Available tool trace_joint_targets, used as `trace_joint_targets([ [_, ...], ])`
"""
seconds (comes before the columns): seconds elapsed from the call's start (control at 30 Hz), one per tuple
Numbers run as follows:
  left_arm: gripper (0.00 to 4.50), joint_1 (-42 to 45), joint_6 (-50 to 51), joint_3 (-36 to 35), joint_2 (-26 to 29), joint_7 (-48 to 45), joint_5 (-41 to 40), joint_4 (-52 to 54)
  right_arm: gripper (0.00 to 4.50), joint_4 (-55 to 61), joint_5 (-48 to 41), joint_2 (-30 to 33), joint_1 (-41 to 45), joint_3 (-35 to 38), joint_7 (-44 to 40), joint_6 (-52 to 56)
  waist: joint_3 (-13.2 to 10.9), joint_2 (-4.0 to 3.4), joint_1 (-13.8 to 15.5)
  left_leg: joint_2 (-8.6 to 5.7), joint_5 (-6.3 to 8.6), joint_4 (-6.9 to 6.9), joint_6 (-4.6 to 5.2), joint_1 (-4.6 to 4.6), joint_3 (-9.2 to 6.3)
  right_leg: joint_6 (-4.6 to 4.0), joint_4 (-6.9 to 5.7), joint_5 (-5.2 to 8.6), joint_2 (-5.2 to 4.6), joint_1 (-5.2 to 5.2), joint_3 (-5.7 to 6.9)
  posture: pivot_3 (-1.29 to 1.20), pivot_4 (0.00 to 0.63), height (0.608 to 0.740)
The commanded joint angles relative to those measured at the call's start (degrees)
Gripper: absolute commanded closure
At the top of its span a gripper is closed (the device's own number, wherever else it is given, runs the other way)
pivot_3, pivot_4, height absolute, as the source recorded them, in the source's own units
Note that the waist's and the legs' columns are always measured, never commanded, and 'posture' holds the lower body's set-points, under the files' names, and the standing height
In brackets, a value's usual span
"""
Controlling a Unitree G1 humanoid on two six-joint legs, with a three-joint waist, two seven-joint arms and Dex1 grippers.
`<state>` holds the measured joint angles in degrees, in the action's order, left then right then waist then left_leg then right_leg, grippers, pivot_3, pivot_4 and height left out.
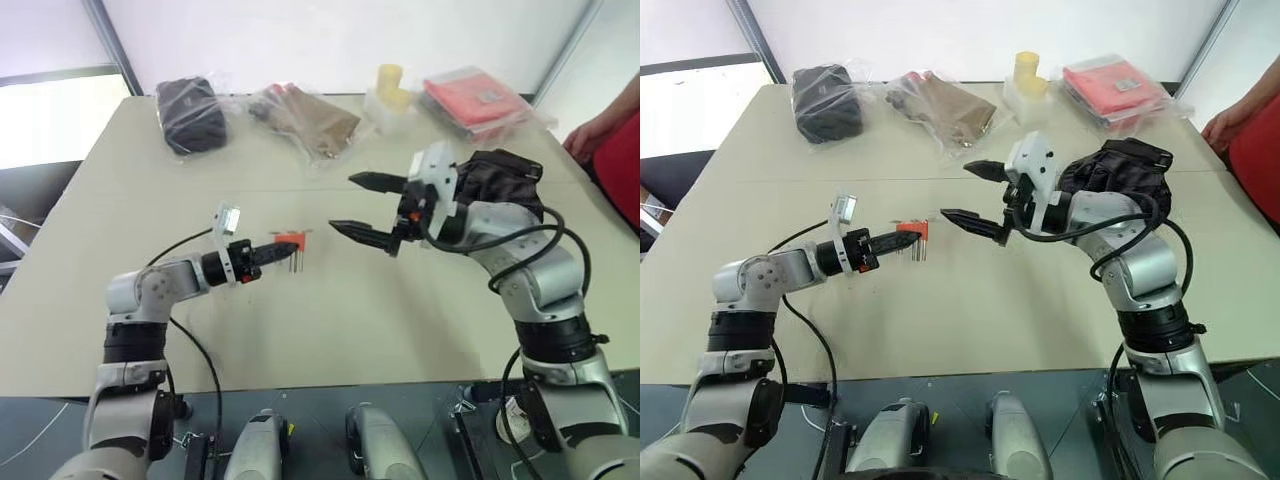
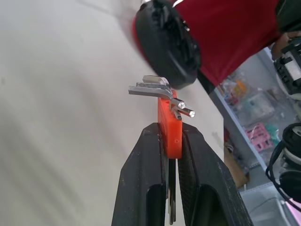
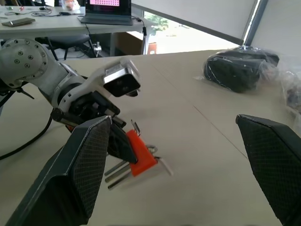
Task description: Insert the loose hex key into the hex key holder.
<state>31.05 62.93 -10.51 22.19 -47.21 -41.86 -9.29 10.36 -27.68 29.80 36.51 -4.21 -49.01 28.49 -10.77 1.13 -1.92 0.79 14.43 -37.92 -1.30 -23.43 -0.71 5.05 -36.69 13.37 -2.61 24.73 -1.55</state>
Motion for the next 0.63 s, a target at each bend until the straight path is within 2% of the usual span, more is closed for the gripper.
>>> trace_joint_targets([
  [0.03, 4.05, 0.1, 0.2, -0.8, 0.1, 3.6, 0.5, 0.6, 0.04, 0.1, 0.9, -0.9, -0.6, 0.6, 0.7, -1.7, 0.0, 0.00, 0.2, -0.01, 0.00, 0.00, 0.00, 0.00, 0.00, 0.00, 0.00, 0.00, 0.00, 0.00, 0.00, 0.00, 0.150, 0.740],
  [0.07, 3.58, 0.3, 0.4, -0.6, 0.3, 4.1, 0.6, 0.2, 0.00, 0.1, 1.0, -1.1, -0.8, 0.6, 0.8, -1.8, 0.0, 0.00, 0.3, -0.01, 0.00, 0.00, 0.00, 0.00, 0.00, 0.00, 0.01, 0.00, 0.00, 0.00, 0.00, 0.00, 0.150, 0.740],
  [0.1, 3.32, 0.5, 0.5, -0.3, 0.7, 4.3, 0.8, 0.1, 0.00, 0.1, 1.1, -1.3, -1.1, 0.6, 0.9, -1.9, 0.0, 0.00, 0.6, -0.03, 0.00, 0.00, 0.00, 0.00, 0.00, -0.01, 0.01, 0.00, 0.00, 0.00, 0.00, 0.00, 0.150, 0.740],
  [0.2, 1.81, 0.6, 0.2, 0.5, 1.8, 4.9, 1.6, 0.0, 0.00, 0.3, 1.6, -1.6, -1.8, 0.6, 1.0, -1.9, 0.0, 0.00, 1.0, -0.07, 0.00, 0.01, -0.01, 0.02, 0.03, -0.02, 0.01, 0.00, 0.01, 0.00, 0.00, 0.00, 0.150, 0.740],
  [0.27, 0.56, 0.8, 0.0, 0.3, 2.4, 5.5, 2.2, -0.4, 0.00, 0.5, 1.7, -1.7, -2.1, 0.8, 1.1, -1.8, 0.0, 0.00, 1.1, -0.07, 0.00, 0.01, -0.01, 0.02, 0.04, -0.02, 0.02, 0.00, 0.01, 0.00, 0.00, 0.00, 0.150, 0.740],
  [0.3, 0.19, 0.8, -0.4, 0.6, 3.1, 6.0, 3.0, -0.5, 0.00, 0.6, 1.7, -1.7, -2.3, 0.8, 1.1, -1.7, 0.0, 0.00, 1.1, -0.07, 0.00, 0.01, -0.01, 0.02, 0.04, -0.02, 0.02, 0.00, 0.00, 0.00, 0.00, 0.00, 0.150, 0.740],
  [0.43, 0.08, -1.7, -14.0, 4.4, 10.2, 6.0, 13.3, 0.5, 0.00, 1.8, 1.7, -0.5, -3.9, 1.9, 1.2, -1.3, 0.0, -0.01, 0.8, -0.06, 0.00, 0.03, -0.01, 0.07, 0.07, -0.05, 0.07, 0.00, 0.02, -0.03, 0.00, 0.00, 0.150, 0.740],
  [0.53, 0.08, -1.6, -18.5, 0.8, 11.4, 8.0, 13.9, 0.2, 0.00, 2.5, 1.2, -0.1, -5.2, 3.2, 2.1, -0.9, 0.0, -0.02, 1.1, -0.01, 0.00, 0.15, -0.01, 0.09, 0.12, -0.06, 0.14, 0.00, 0.01, -0.01, -0.01, 0.00, 0.150, 0.740],
  [0.63, 0.08, -3.3, -22.6, -1.6, 11.5, 9.5, 14.1, 6.0, 0.00, 2.1, 1.9, -1.4, -7.4, 5.1, 5.8, -2.1, 0.0, -0.01, 1.3, 0.06, 0.00, 0.14, -0.01, 0.04, 0.13, -0.05, 0.24, -0.01, -0.06, -0.01, 0.00, 0.00, 0.150, 0.740],
])
